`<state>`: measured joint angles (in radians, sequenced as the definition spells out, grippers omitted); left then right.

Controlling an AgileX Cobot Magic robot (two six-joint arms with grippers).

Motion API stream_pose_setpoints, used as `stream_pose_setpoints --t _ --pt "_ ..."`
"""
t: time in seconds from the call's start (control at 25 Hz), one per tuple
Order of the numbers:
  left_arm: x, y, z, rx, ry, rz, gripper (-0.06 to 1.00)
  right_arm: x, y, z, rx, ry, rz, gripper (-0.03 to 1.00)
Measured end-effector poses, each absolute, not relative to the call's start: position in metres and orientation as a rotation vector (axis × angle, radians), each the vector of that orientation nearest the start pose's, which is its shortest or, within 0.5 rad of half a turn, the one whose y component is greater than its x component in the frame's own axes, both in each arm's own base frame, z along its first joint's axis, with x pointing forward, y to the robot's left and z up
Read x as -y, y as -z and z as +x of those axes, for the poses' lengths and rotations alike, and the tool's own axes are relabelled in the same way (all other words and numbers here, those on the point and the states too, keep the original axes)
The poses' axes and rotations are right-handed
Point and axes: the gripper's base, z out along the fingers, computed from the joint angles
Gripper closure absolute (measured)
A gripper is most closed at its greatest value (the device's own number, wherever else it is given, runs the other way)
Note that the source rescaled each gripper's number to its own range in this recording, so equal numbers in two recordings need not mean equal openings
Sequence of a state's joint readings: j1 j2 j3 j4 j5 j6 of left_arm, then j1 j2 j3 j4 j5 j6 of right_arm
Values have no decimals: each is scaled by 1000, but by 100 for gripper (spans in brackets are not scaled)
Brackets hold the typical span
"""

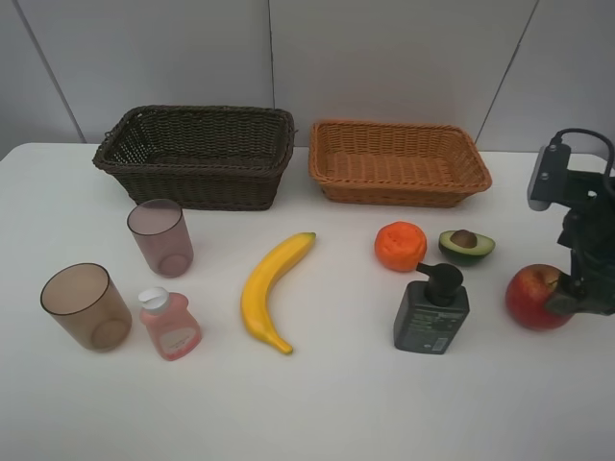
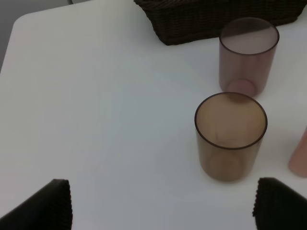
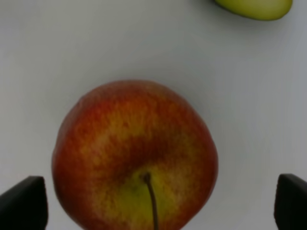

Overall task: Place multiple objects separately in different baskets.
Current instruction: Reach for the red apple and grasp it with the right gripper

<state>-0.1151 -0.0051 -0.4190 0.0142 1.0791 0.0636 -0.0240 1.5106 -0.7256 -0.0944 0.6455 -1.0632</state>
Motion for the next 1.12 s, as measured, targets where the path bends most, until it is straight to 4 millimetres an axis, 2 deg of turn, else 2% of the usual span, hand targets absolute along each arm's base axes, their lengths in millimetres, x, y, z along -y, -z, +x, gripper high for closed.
stream_pose_setpoints --t 0.68,1.0,1.12 --pt "-1 -253 2 -2130 13 191 -5 10 -143 256 -2600 167 -1594 -3" --pt "-1 -253 2 -2130 13 191 -5 10 -141 256 -2604 156 -1584 -3" --pt "-1 -253 2 -2130 13 191 -5 10 -141 256 -2604 157 -1585 8"
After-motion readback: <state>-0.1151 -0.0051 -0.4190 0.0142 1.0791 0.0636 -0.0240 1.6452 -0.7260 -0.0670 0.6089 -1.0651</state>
